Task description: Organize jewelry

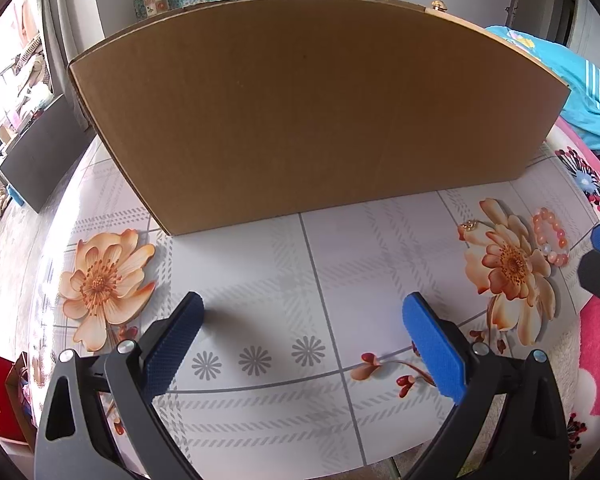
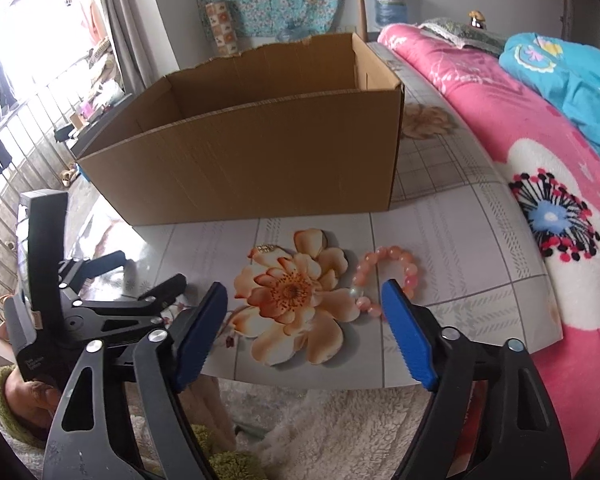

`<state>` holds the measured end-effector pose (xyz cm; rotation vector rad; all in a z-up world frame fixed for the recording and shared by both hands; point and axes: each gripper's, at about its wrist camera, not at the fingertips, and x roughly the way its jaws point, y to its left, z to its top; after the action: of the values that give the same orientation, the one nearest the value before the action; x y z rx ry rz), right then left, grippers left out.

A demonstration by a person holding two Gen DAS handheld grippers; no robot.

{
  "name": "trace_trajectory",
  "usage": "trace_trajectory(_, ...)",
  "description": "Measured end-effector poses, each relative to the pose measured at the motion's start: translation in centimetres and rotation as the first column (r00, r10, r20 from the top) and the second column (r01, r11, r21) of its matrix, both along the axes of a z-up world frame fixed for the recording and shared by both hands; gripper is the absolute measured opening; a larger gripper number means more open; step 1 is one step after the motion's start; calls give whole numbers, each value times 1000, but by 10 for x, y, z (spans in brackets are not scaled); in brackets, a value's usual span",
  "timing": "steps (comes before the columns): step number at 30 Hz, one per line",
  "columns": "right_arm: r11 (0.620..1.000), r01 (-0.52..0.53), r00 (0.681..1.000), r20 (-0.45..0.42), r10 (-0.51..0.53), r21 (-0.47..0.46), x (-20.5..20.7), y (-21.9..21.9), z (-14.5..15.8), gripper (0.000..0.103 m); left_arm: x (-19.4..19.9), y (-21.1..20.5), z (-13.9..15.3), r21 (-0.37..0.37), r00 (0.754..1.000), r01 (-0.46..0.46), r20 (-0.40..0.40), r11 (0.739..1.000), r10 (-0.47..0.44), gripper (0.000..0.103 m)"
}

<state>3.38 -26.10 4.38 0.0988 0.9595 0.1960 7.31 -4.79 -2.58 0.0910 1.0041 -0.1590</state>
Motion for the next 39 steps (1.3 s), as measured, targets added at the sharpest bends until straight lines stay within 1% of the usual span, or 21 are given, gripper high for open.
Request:
trace_trajectory(3,1000,8,1000,-17,-8,-2,4,-4,-6,68,1,0,0,0,1000,-2,-2,1000,2,97)
trace_trajectory(9,1000,10,999,-44,-11,-19,18,-10,-16,53,0,0,0,1,1000,-7,-9,1000,7,97)
trace_trajectory(10,1000,11,999,-51,-12,-22,21,-11,-19,49,1,0,0,2,1000,-9,-11,1000,9,97)
trace_trajectory(13,999,19,997,-71,-22,-45,30,-12,-27,43,1,0,0,2,1000,-12,-15,1000,12,97)
trace_trajectory(15,998,29,996,-84,-34,-64,35,-13,-33,42,1,1,0,3,1000,-13,-18,1000,13,98)
trace_trajectory(17,996,37,995,-93,-45,-83,38,-13,-37,38,1,0,0,4,1000,-15,-21,1000,15,97)
trace_trajectory(19,994,36,995,-86,-45,-101,41,-13,-38,36,1,-1,1,4,1000,-18,-23,1000,18,97)
trace_trajectory(22,990,35,996,-80,-47,-136,44,-11,-39,29,1,-1,1,5,1000,-18,-22,1000,19,98)
trace_trajectory(23,989,32,996,-79,-44,-144,45,-10,-39,24,2,-2,1,5,1000,-18,-22,1000,18,97)
trace_trajectory(26,990,20,996,-81,-31,-139,46,-7,-39,15,2,-1,1,5,1000,-19,-24,1000,19,97)
trace_trajectory(29,990,7,997,-79,-18,-143,44,1,-39,11,2,-1,1,5,1000,-18,-22,1000,18,97)
trace_trajectory(33,990,-18,997,-77,7,-142,42,9,-38,11,0,-1,0,5,1000,-18,-21,1000,18,97)
trace_trajectory(39,991,-19,997,-79,8,-132,42,10,-38,11,2,-1,1,6,1000,-19,-22,1000,19,97)
